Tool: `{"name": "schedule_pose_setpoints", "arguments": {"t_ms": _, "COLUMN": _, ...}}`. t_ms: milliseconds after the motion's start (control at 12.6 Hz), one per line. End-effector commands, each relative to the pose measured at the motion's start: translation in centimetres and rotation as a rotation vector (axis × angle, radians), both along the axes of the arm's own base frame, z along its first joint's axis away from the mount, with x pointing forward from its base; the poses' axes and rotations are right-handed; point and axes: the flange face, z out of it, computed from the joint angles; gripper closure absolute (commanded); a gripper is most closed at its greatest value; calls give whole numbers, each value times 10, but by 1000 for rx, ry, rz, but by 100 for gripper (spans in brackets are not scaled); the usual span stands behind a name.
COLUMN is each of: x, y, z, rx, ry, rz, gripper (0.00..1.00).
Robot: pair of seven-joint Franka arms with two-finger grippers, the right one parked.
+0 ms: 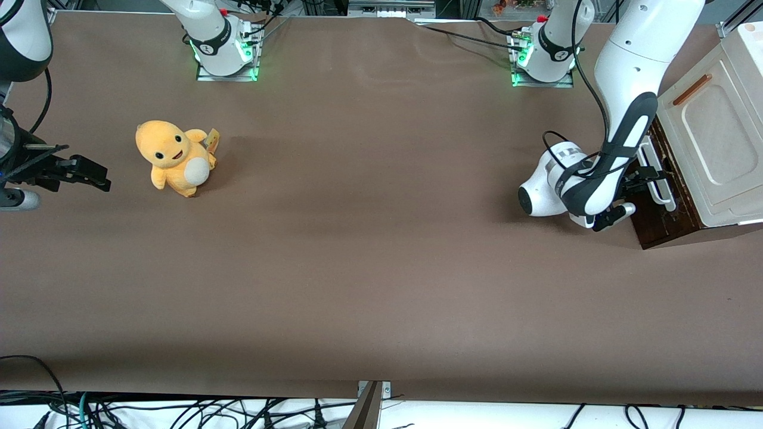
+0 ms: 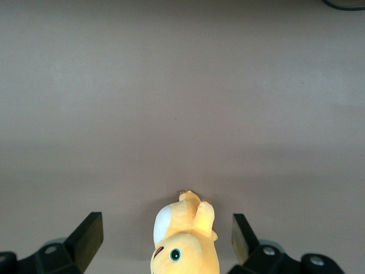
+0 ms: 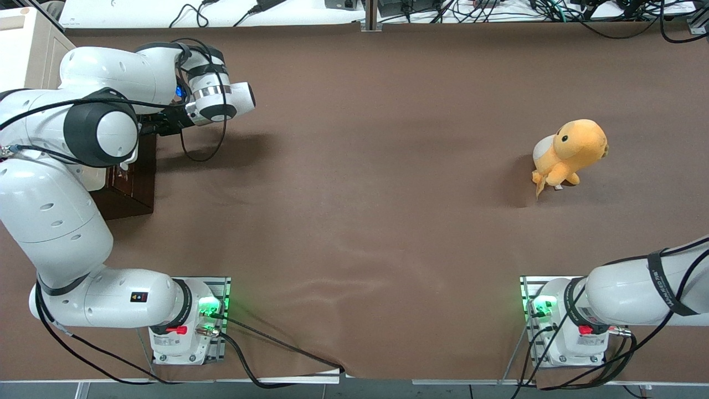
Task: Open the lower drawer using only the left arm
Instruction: 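Align the left gripper fingers around the white handle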
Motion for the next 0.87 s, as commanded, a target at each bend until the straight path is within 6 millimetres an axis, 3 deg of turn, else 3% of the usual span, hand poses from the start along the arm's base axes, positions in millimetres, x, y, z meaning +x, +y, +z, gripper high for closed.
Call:
{"name": "schedule_pose_setpoints", "arguments": {"t_ms": 0, "x": 2, "y": 2, "z": -1, "rx": 21, "ry": -8, "rz": -19, "gripper": 41}}
{"name": "schedule_pose_setpoints", "arguments": {"t_ms": 792, "x": 6, "y": 2, "z": -2, "rx": 18, "ry": -24, "rz": -18, "gripper": 74}}
